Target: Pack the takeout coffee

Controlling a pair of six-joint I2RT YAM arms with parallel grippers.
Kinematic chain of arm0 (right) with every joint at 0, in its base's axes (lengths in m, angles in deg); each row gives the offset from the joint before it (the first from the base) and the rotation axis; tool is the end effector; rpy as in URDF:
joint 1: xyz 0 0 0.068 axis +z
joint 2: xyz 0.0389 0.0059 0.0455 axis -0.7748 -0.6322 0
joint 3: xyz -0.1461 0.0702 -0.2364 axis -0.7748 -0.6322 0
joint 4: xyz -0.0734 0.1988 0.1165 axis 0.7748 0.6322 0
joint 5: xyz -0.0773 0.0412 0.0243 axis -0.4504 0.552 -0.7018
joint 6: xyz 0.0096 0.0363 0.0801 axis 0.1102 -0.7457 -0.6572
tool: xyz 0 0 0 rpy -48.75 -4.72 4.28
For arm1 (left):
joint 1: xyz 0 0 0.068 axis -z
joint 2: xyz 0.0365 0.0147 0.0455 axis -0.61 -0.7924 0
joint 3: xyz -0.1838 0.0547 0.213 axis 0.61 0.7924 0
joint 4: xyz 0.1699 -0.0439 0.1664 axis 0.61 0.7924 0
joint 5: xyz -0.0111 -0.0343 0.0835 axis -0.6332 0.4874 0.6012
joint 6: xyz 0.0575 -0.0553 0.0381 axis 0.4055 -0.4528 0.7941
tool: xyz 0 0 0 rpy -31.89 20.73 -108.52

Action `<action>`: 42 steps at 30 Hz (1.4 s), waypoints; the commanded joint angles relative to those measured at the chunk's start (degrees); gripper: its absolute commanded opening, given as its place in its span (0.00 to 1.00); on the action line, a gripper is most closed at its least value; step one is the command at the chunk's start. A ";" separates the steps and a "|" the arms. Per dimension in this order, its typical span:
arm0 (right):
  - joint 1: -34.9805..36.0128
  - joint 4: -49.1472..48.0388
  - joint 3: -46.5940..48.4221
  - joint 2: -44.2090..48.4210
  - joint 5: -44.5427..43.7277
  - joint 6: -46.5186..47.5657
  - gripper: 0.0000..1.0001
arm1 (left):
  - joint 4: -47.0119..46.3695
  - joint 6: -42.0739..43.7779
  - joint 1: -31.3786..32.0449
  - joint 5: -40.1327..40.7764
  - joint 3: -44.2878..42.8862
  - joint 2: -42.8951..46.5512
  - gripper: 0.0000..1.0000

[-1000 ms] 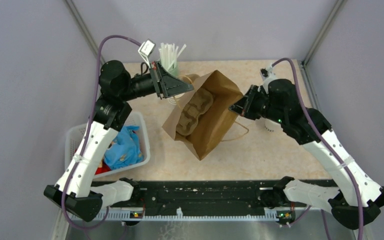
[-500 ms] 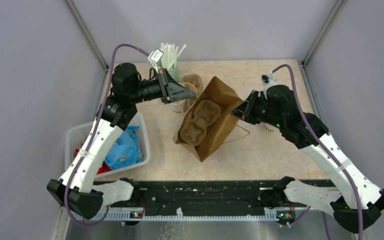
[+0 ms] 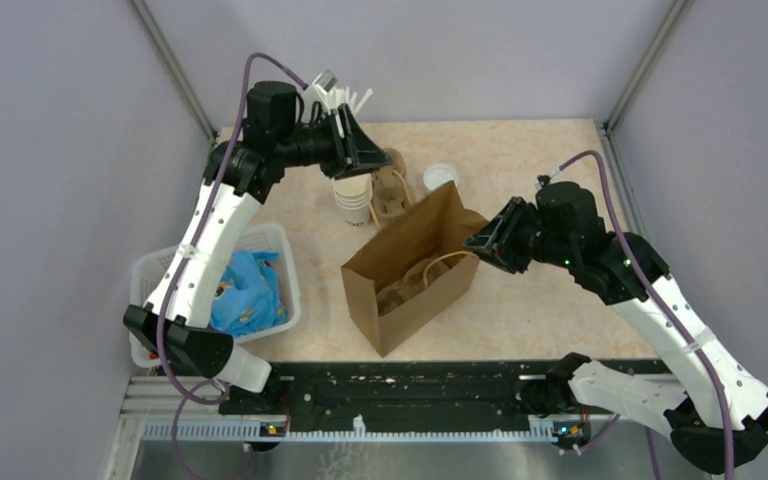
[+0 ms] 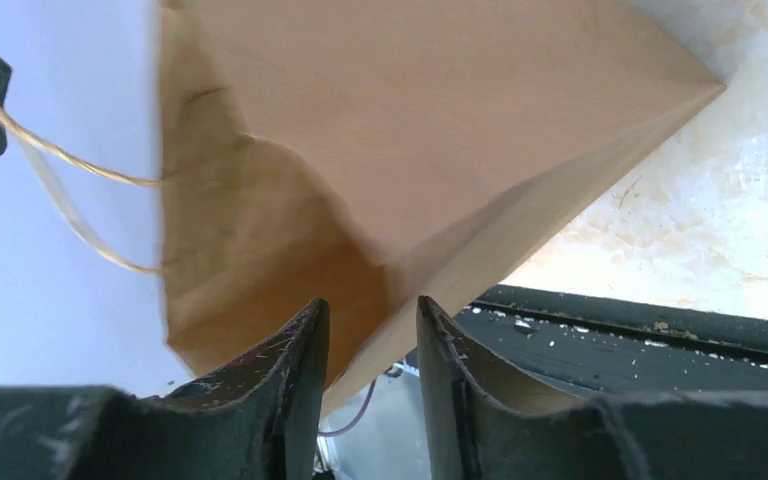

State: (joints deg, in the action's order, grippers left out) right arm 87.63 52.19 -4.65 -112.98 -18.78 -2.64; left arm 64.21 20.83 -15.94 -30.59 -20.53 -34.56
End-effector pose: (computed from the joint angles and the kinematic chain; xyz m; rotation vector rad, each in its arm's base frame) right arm 0.1411 0.1125 0.3765 0.5411 2.3348 1.0150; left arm 0.2745 -0.1598 0.4546 0.0694 2.1820 -1.3214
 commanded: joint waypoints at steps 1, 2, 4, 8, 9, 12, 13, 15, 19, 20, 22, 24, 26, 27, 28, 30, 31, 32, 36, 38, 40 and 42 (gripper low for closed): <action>-0.37 -4.25 1.37 -0.47 -0.50 -1.41 0.42 | 11.14 8.15 -0.28 3.35 -9.67 -1.55 0.65; -0.39 -3.45 2.70 -1.19 -0.65 -0.26 0.45 | 12.87 9.47 -0.26 3.70 -11.06 -1.49 0.71; -0.42 -1.59 5.31 -2.10 -1.50 2.86 0.51 | 16.16 11.88 -0.21 3.98 -13.15 -1.10 0.81; -0.41 7.32 15.75 -4.37 -5.19 13.60 0.67 | 21.64 15.56 -0.23 3.93 -11.97 2.15 0.88; -0.40 9.81 19.29 -5.17 -6.10 16.88 0.68 | 22.81 15.83 -0.25 4.47 -10.74 3.60 0.88; -0.51 21.38 31.22 -8.60 -15.23 24.53 0.73 | 26.71 14.81 -0.26 7.91 -7.71 8.17 0.89; -0.48 24.43 34.00 -9.59 -19.09 27.04 0.76 | 28.00 13.91 -0.24 9.12 -7.03 9.34 0.89; -1.33 28.89 36.85 -11.92 -27.76 31.11 0.83 | 29.76 11.44 -0.28 10.11 -5.37 11.27 0.90; -13.82 29.53 33.03 -17.96 -29.58 38.56 0.91 | 33.35 6.90 -0.28 12.50 -3.65 13.99 0.92; -17.89 28.63 30.87 -19.63 -27.19 39.81 0.92 | 33.83 5.95 -0.23 13.46 -3.08 15.00 0.92; -23.96 27.01 27.13 -22.89 -22.52 41.35 0.96 | 35.38 3.57 -0.22 16.32 -1.66 16.72 0.92; -26.53 23.39 22.64 -24.98 -20.25 43.60 0.99 | 36.75 1.38 -0.29 18.24 0.45 18.44 0.91; -28.53 20.28 19.10 -27.62 -16.94 45.25 0.99 | 37.33 -0.41 -0.27 17.71 3.33 19.76 0.89; -29.20 19.15 18.08 -28.98 -15.10 46.15 0.99 | 37.28 -0.87 -0.28 16.72 4.89 20.38 0.88; -29.66 18.32 17.53 -30.73 -14.58 46.75 0.99 | 36.86 -1.29 -0.22 15.69 6.19 21.09 0.87; -30.10 16.40 16.61 -32.47 -15.14 48.26 0.99 | 35.87 -1.67 -0.25 14.77 7.87 22.61 0.86; -30.64 15.35 16.14 -33.17 -14.71 49.21 0.99 | 35.41 -1.71 -0.22 14.48 8.22 23.11 0.85; -31.57 14.61 15.89 -33.91 -13.77 49.90 0.99 | 35.32 -1.49 -0.22 14.37 8.43 23.41 0.85; -34.69 13.32 16.62 -35.78 -11.18 51.61 0.98 | 35.39 -0.86 -0.26 13.18 9.00 23.70 0.86; -35.58 13.09 16.57 -36.29 -10.14 52.22 0.97 | 35.37 -0.85 -0.27 12.92 9.51 23.92 0.86; -35.86 12.90 16.19 -36.87 -10.39 53.11 0.96 | 35.29 -0.85 -0.28 12.82 9.81 24.22 0.86; -36.00 11.57 15.38 -36.97 -9.80 54.58 0.96 | 35.08 -0.77 -0.21 12.66 9.85 24.39 0.86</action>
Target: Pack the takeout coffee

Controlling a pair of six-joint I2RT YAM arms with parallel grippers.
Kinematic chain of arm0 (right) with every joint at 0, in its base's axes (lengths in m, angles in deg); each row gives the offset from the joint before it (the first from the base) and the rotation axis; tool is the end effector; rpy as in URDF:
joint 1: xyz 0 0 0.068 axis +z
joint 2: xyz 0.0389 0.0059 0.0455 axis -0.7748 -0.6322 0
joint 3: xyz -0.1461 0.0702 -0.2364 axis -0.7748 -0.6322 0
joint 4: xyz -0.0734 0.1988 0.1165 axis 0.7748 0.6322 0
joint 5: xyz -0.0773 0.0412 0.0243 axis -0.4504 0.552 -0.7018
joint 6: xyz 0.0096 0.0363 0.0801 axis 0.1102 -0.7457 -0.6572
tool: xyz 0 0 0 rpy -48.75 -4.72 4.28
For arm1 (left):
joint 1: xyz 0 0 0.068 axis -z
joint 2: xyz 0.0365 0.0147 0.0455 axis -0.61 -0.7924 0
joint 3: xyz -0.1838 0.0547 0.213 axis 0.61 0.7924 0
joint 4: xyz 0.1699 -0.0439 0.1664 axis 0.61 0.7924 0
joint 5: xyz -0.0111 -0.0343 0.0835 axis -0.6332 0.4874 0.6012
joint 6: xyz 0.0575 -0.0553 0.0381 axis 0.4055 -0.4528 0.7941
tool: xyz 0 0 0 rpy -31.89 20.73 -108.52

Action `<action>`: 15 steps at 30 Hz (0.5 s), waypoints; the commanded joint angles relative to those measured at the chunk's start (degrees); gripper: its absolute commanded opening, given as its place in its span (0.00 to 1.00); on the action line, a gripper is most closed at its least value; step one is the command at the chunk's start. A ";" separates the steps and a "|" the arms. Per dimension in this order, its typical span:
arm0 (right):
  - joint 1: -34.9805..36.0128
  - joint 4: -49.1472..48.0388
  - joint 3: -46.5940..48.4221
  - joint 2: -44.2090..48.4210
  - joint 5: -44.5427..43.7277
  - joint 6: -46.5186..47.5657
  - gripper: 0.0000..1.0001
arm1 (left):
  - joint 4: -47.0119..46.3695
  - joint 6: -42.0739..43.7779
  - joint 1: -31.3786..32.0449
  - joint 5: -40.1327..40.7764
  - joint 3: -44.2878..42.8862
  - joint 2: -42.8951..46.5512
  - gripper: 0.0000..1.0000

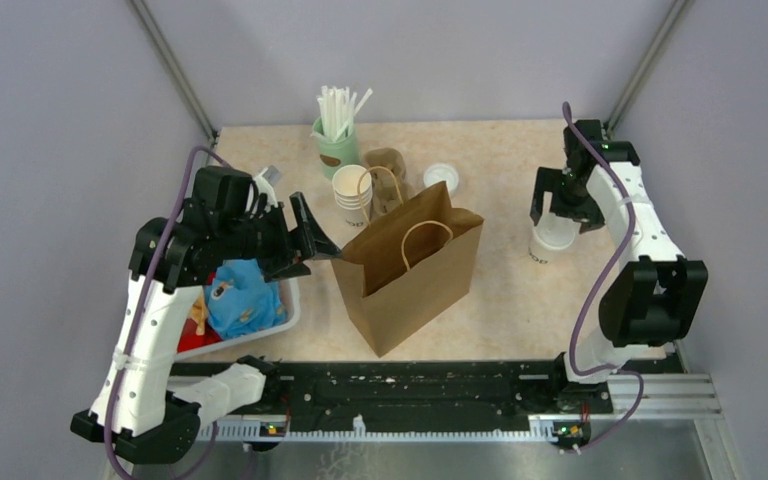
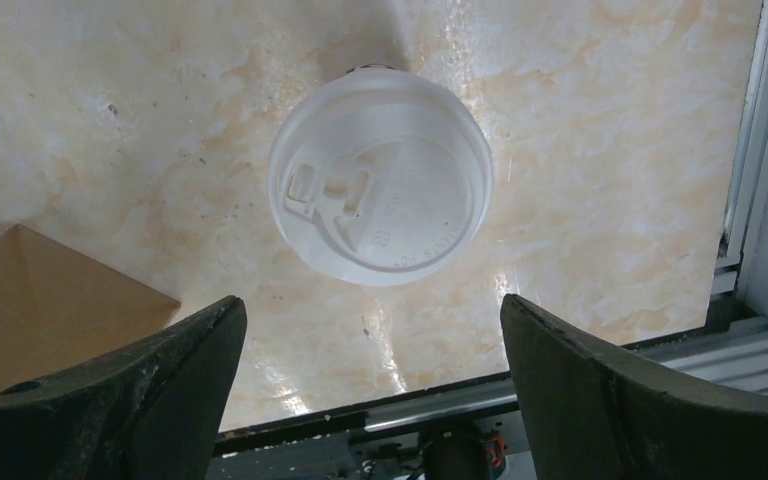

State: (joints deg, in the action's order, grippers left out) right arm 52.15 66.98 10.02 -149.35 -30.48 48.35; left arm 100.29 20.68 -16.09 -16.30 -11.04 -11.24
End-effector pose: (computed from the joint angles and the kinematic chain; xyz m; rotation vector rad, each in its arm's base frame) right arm 0.3015 -0.0034 0.2897 0.3388 2.7849 -0.1286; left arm 0.1257 -0.0821 0.4152 -0.2601 2.5407 -0.9569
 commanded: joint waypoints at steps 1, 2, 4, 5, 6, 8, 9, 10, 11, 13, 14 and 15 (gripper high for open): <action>-0.61 -3.67 0.54 -0.95 1.98 3.87 0.96 | -1.09 -0.68 -0.06 -1.77 0.30 0.95 0.86; -0.73 -3.82 0.56 -1.43 1.88 4.24 0.96 | -1.20 -0.70 -0.06 -2.07 0.34 0.84 0.86; -0.91 -4.06 0.90 -2.51 1.22 4.70 0.95 | -1.54 -0.86 -0.06 -2.77 0.56 0.81 0.86; -1.12 -4.38 0.96 -2.73 1.23 4.74 0.95 | -1.57 -0.97 -0.05 -2.91 0.70 0.84 0.86; -1.16 -4.74 1.09 -3.01 1.45 4.83 0.93 | -1.57 -0.99 -0.11 -2.88 0.84 0.91 0.86; -1.19 -4.71 1.67 -3.79 1.06 4.80 0.90 | -1.50 -1.18 -0.05 -3.01 1.00 1.17 0.86; -1.19 -4.34 1.95 -4.08 0.86 4.79 0.89 | -1.49 -1.25 -0.07 -2.99 1.07 1.25 0.86; -1.19 -4.50 2.01 -4.10 0.91 4.78 0.89 | -1.49 -1.36 -0.06 -2.97 1.15 1.42 0.86; -1.19 -4.68 1.89 -4.10 0.90 4.75 0.89 | -1.42 -1.46 -0.13 -2.90 1.17 1.54 0.87; -2.50 -5.03 1.31 -4.24 0.67 4.75 0.90 | -1.48 -1.59 -0.07 -2.82 1.28 1.64 0.87; -2.90 -5.22 1.01 -4.44 0.59 4.73 0.90 | -1.45 -1.56 -0.11 -2.87 1.31 1.63 0.87; -3.16 -5.32 0.78 -4.59 0.73 4.63 0.89 | -1.47 -1.55 -0.14 -2.88 1.39 1.59 0.87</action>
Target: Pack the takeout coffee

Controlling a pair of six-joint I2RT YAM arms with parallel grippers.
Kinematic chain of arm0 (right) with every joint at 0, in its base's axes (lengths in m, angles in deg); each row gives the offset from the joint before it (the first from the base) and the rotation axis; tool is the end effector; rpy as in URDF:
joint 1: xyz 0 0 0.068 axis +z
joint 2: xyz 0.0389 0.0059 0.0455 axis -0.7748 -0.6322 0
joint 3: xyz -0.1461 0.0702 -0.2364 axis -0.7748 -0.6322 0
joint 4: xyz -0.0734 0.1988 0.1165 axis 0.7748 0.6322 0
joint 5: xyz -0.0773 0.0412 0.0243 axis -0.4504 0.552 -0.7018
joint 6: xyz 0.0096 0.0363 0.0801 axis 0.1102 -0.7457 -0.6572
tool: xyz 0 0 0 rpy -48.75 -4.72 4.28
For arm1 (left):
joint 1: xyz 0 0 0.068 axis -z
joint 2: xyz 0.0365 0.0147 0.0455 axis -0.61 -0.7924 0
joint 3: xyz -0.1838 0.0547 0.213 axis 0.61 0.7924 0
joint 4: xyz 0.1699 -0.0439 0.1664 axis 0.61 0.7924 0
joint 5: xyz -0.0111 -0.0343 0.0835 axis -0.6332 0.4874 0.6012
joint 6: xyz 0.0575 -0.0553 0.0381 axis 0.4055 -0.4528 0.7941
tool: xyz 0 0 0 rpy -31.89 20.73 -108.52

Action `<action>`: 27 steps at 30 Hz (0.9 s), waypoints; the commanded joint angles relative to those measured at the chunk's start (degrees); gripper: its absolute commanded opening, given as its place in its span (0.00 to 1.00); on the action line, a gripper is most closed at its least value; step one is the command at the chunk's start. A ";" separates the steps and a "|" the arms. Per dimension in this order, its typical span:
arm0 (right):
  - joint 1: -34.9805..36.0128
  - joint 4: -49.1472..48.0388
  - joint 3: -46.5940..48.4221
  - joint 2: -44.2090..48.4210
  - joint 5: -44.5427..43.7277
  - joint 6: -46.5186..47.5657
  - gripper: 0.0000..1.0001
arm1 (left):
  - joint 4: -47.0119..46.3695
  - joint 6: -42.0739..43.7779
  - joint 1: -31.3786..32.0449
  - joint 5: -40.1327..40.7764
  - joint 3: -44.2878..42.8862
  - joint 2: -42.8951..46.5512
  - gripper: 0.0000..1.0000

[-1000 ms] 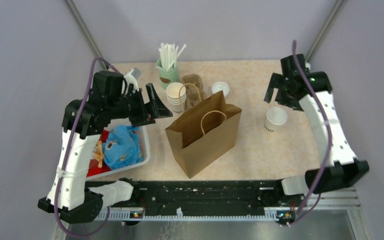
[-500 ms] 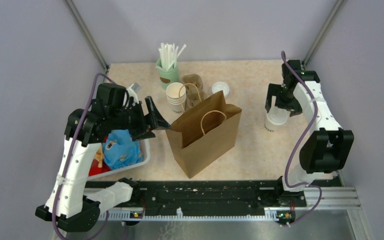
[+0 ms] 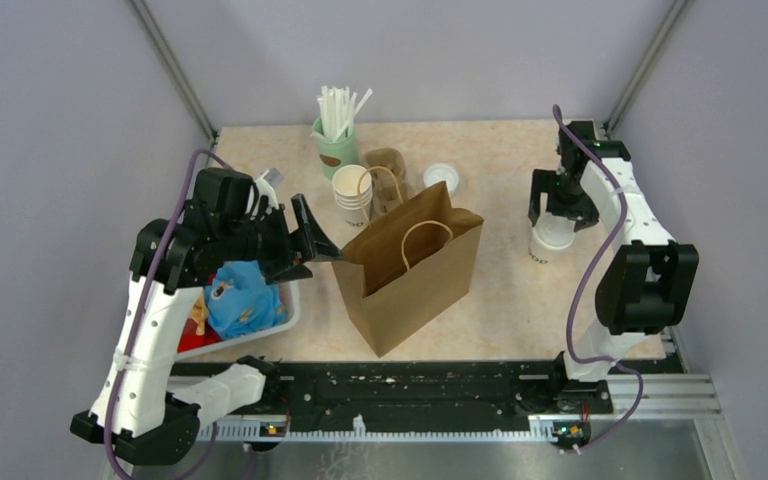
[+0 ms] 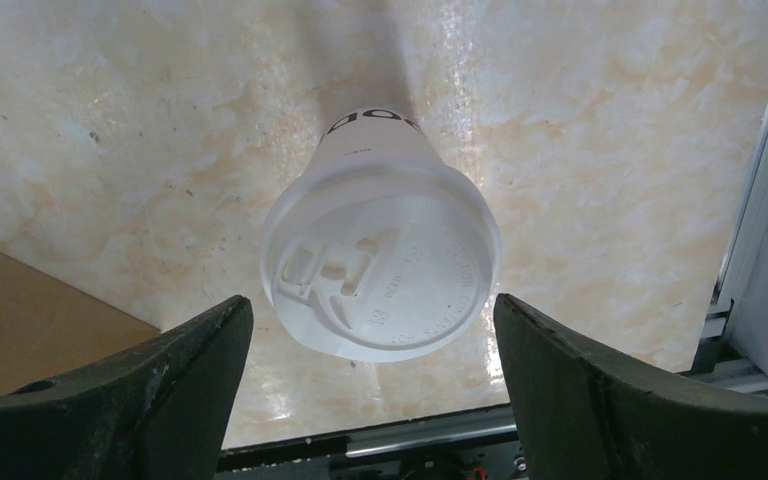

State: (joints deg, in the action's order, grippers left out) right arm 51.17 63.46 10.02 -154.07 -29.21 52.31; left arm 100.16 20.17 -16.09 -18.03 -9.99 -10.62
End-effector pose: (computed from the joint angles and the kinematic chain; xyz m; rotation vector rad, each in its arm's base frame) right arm 0.3240 -0.0067 0.2682 0.2621 2.8205 -0.1216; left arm 0.1225 -0.0831 0.4127 -0.2588 2.5529 -0.9936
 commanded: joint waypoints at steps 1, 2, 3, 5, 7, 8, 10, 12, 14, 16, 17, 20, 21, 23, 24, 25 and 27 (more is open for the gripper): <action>-2.30 -1.77 0.67 -0.06 -0.53 0.67 0.88 | -1.35 -1.05 -0.07 -1.15 0.29 0.88 0.87; -2.32 -1.85 0.69 -0.12 -0.48 0.62 0.88 | -1.47 -1.03 -0.13 -1.15 0.26 0.84 0.87; -2.46 -1.93 0.70 -0.16 -0.37 0.64 0.87 | -1.51 -0.97 -0.06 -1.15 0.37 0.76 0.87; -2.64 -1.77 0.91 -0.26 -0.42 0.62 0.85 | -1.60 -0.90 -0.09 -1.23 0.38 0.60 0.87; -2.82 -2.02 0.51 -0.13 0.02 0.62 0.85 | -1.67 -0.80 -0.11 -1.25 0.33 0.44 0.87; -2.96 -2.17 0.30 -0.15 0.22 0.62 0.84 | -1.70 -0.74 -0.14 -1.28 0.38 0.37 0.87; -3.04 -2.20 0.16 -0.35 0.46 0.62 0.84 | -1.79 -0.60 -0.14 -1.46 0.24 0.07 0.87; -3.02 -2.44 -0.03 -0.30 1.25 0.75 0.84 | -1.71 -0.38 -0.09 -1.43 -0.14 -0.26 0.87; -3.02 -2.47 -0.25 -0.44 1.82 0.94 0.84 | -1.67 -0.14 -0.05 -1.42 -0.43 -0.51 0.87; -3.02 -2.54 -0.65 -0.30 2.03 0.97 0.84 | -1.71 0.06 -0.09 -1.48 -0.50 -0.76 0.87; -3.02 -2.68 -0.92 -0.23 2.02 0.96 0.84 | -1.71 0.14 -0.07 -1.57 -0.53 -0.83 0.87; -3.04 -3.05 -1.61 -0.04 1.73 0.98 0.84 | -1.70 0.27 -0.09 -1.63 -0.56 -0.90 0.87; -3.02 -3.08 -1.72 0.00 1.80 0.97 0.84 | -1.71 0.38 -0.06 -1.71 -0.50 -0.97 0.87; -3.07 -3.08 -1.78 -0.07 1.71 0.97 0.84 | -1.69 0.59 -0.13 -1.89 -0.42 -0.98 0.88; -3.02 -3.08 -1.88 -0.19 1.63 0.97 0.84 | -1.70 0.74 -0.06 -2.05 -0.46 -1.02 0.87; -3.10 -3.16 -1.92 -0.26 1.56 0.97 0.84 | -1.71 0.85 -0.10 -2.27 -0.36 -0.96 0.87; -3.02 -3.23 -1.94 -0.55 1.62 0.97 0.84 | -1.64 0.92 -0.05 -2.34 -0.36 -1.03 0.86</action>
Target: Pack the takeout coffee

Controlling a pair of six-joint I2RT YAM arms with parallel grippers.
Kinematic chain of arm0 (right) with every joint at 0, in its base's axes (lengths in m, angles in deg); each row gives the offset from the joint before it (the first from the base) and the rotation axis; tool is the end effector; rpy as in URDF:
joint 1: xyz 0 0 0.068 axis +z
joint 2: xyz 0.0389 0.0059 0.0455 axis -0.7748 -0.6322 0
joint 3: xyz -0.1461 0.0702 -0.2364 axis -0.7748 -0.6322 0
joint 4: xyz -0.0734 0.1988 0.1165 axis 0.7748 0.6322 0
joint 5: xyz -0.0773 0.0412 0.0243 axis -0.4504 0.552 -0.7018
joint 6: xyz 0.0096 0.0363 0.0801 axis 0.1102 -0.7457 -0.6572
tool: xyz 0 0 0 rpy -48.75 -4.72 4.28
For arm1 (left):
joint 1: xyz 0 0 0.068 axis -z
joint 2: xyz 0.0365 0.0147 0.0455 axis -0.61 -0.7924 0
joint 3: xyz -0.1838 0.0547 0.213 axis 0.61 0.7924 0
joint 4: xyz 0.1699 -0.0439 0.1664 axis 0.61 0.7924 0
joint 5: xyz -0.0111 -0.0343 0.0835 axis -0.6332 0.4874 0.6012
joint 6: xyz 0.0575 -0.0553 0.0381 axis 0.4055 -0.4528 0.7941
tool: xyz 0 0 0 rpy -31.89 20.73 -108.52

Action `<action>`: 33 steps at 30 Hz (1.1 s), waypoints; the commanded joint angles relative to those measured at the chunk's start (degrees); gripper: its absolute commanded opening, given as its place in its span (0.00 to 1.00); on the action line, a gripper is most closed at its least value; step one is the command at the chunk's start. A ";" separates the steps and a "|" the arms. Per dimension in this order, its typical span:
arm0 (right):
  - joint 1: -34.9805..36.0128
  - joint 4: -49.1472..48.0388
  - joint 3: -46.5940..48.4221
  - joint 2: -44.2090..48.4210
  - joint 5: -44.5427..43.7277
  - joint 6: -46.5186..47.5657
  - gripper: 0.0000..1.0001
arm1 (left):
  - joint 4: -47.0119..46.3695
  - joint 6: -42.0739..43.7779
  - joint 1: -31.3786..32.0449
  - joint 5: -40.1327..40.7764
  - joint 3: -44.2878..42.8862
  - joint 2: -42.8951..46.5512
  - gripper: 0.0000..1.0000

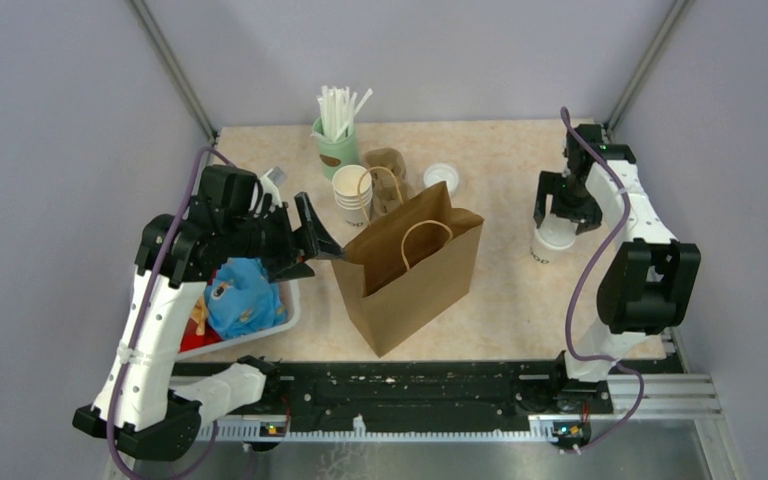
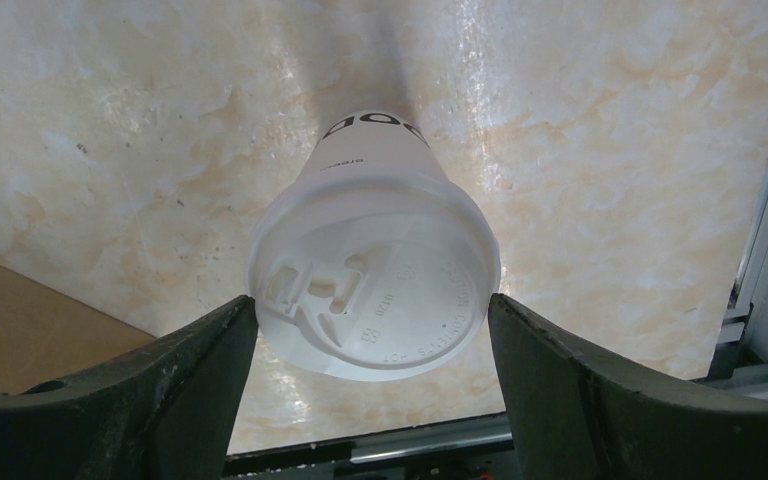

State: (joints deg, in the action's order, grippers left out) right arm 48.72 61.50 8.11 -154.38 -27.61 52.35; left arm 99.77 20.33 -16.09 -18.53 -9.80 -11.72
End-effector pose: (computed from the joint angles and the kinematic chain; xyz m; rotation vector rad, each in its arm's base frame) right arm 0.3251 -0.0184 0.2587 0.3162 2.8242 -0.0923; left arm 0.1283 -0.0861 0.4103 -0.2574 2.5699 -0.9971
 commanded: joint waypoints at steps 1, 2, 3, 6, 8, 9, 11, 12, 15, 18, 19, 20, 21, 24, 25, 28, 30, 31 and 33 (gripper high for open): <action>-0.57 -1.31 0.07 -0.41 -0.05 0.85 0.84 | -1.18 0.81 -0.09 -1.83 -0.62 0.18 0.86; -0.57 -1.29 0.09 -0.62 -0.10 0.84 0.83 | -1.11 0.82 -0.09 -1.83 -0.65 0.21 0.86; -0.64 -1.29 0.16 -0.81 -0.19 0.88 0.83 | -1.07 0.77 -0.07 -1.76 -0.68 0.25 0.85; -0.58 -1.47 0.26 -1.29 -0.43 0.84 0.81 | -0.76 0.86 -0.08 -1.55 -1.03 0.33 0.84; -0.60 -1.47 0.24 -1.75 -0.46 0.84 0.78 | -0.62 0.99 -0.06 -1.59 -1.35 0.32 0.83; -0.57 -1.46 0.19 -2.03 -0.58 0.84 0.77 | -0.61 1.03 -0.06 -1.66 -1.39 0.35 0.83; -0.57 -1.61 -0.15 -2.35 -0.92 0.75 0.77 | -0.44 1.16 -0.07 -1.86 -1.44 0.41 0.81; -0.58 -1.84 -0.48 -2.40 -1.26 0.75 0.77 | -0.44 1.13 -0.13 -1.96 -1.41 0.48 0.81; -0.59 -2.52 -1.73 -2.54 -1.89 0.75 0.77 | -0.35 1.14 -0.08 -2.10 -1.57 0.73 0.81; -0.58 -3.40 -3.45 -2.81 -2.62 0.72 0.76 | -0.28 1.04 -0.13 -2.10 -1.63 0.88 0.81; -0.62 -3.64 -3.91 -3.01 -3.09 0.67 0.76 | -0.24 0.94 -0.08 -2.18 -1.57 0.92 0.81; -0.58 -3.92 -4.72 -3.06 -3.22 0.66 0.74 | -0.25 0.87 -0.12 -2.17 -1.57 1.01 0.81; -0.62 -4.34 -5.31 -3.11 -3.47 0.67 0.73 | -0.26 0.90 -0.10 -2.20 -1.56 1.07 0.81; -0.57 -5.35 -7.21 -3.25 -3.76 0.59 0.70 | -0.25 0.65 -0.12 -2.32 -1.49 1.19 0.81; -0.57 -5.76 -7.81 -3.23 -3.91 0.59 0.70 | -0.16 0.60 -0.07 -2.43 -1.51 1.35 0.81; -0.58 -6.42 -9.04 -3.64 -3.31 0.50 0.70 | -0.17 0.42 -0.06 -2.66 -1.45 1.59 0.80; -0.58 -5.78 -7.98 -3.26 -2.63 0.40 0.69 | -0.17 0.38 -0.13 -2.99 -1.54 1.70 0.81; -0.57 -5.48 -7.06 -2.66 -2.28 0.41 0.69 | -0.18 0.29 -0.06 -3.24 -1.73 1.75 0.82; -0.57 -4.30 -4.64 -1.53 -1.87 0.36 0.70 | -0.37 0.28 -0.07 -3.95 -2.16 1.76 0.83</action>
State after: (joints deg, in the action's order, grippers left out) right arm 48.72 57.06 4.20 -152.61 -28.88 52.33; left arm 99.83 20.92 -16.09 -19.99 -9.82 -11.04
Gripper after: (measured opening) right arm 0.715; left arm 0.819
